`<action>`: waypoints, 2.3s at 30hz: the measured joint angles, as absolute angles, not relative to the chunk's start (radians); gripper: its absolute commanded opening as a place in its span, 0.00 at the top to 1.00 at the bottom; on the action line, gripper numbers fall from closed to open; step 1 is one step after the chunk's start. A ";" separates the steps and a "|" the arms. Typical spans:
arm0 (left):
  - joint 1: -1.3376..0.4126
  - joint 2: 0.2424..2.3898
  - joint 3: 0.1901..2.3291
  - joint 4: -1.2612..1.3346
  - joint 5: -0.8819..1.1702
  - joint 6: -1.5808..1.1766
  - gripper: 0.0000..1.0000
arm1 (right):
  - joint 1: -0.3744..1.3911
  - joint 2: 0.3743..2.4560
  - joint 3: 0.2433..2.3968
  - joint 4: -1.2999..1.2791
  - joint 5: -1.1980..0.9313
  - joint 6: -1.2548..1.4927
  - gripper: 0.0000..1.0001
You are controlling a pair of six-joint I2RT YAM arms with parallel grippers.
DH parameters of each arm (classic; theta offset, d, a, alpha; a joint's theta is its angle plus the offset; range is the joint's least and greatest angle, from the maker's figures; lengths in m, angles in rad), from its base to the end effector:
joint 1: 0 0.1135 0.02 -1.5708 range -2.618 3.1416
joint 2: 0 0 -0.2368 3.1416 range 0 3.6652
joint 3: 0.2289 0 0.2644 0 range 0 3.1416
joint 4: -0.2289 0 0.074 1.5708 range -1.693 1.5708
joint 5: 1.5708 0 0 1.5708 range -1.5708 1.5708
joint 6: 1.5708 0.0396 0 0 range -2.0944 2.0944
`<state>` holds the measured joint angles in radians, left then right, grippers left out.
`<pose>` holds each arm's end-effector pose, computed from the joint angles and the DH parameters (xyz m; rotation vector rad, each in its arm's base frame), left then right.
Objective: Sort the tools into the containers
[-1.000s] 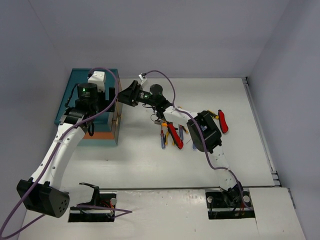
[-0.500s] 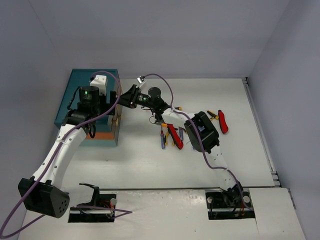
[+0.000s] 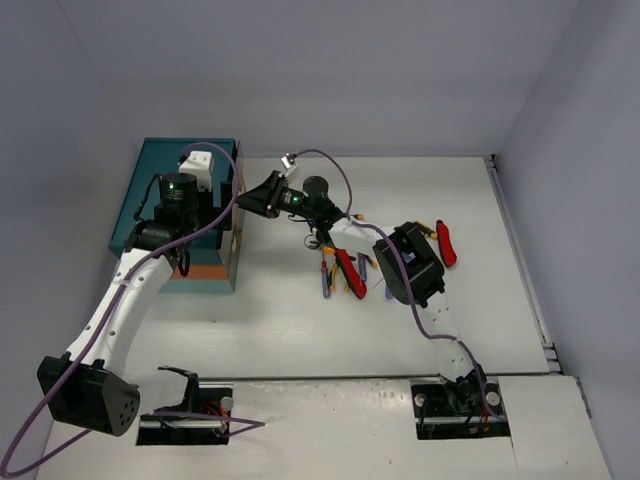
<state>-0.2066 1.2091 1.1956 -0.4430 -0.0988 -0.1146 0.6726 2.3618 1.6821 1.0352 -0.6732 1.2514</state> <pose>0.2908 -0.0570 0.3415 0.0308 2.0262 -0.1029 0.3951 0.3462 0.2013 -0.2832 1.5855 1.9851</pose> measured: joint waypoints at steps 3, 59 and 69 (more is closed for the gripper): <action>-0.207 1.209 1.193 -0.438 -0.067 -0.132 0.11 | 0.662 2.332 1.640 1.036 -0.679 1.249 1.00; -0.151 1.170 1.230 -0.439 0.000 -0.107 0.11 | 0.485 2.156 1.385 1.039 -0.855 1.151 0.67; -0.157 1.165 1.261 -0.480 0.000 -0.107 0.11 | 0.436 2.054 1.386 0.732 -0.811 0.863 0.38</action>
